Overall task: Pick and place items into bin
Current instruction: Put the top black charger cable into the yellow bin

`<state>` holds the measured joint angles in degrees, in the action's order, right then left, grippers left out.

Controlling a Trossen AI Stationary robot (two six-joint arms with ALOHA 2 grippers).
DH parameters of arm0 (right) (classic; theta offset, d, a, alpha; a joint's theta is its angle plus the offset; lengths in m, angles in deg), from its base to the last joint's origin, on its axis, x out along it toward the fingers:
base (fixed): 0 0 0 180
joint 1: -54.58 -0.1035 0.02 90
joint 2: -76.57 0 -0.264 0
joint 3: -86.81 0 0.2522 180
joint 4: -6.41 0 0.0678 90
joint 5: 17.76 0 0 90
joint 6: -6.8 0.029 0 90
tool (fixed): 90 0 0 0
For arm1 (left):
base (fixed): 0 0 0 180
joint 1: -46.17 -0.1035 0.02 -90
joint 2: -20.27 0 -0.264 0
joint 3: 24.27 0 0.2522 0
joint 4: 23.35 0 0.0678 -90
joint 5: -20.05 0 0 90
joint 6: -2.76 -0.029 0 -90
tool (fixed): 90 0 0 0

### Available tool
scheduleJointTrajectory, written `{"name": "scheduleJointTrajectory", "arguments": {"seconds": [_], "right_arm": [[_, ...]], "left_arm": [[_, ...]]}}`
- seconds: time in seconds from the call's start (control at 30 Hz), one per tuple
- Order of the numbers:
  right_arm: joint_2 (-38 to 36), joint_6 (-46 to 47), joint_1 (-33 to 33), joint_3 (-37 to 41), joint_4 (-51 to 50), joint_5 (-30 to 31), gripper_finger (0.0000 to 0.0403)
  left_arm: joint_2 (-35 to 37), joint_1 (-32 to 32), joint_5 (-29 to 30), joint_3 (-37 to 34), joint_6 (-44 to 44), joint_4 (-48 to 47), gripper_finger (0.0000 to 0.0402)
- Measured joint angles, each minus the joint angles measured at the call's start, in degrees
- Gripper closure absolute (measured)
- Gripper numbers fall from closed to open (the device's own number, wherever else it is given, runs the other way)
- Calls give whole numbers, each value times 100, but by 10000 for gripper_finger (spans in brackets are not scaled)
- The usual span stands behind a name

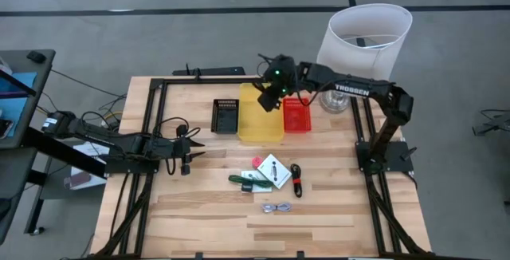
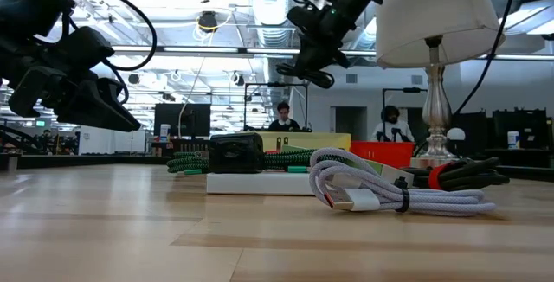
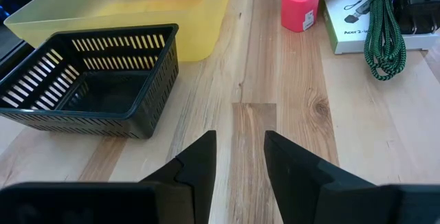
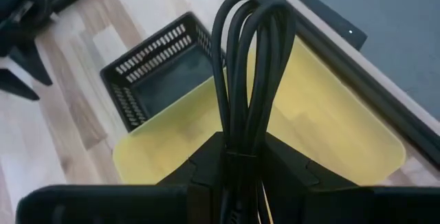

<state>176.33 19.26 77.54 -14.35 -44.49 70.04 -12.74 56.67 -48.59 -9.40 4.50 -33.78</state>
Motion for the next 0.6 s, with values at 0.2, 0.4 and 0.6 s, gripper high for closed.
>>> {"name": "scheduleJointTrajectory", "arguments": {"seconds": [0.2, 0.4, 0.6], "right_arm": [[357, 69, 44, 15, 125, -203, 330], [934, 13, 44, 7, 334, -391, 330], [1028, -169, 122, 2, 535, -392, 330]], "left_arm": [[2, 1, 2, 0, 0, -1, 285], [2, 2, 1, 1, 1, 0, 285], [2, 2, 0, 0, 2, 0, 285]]}}
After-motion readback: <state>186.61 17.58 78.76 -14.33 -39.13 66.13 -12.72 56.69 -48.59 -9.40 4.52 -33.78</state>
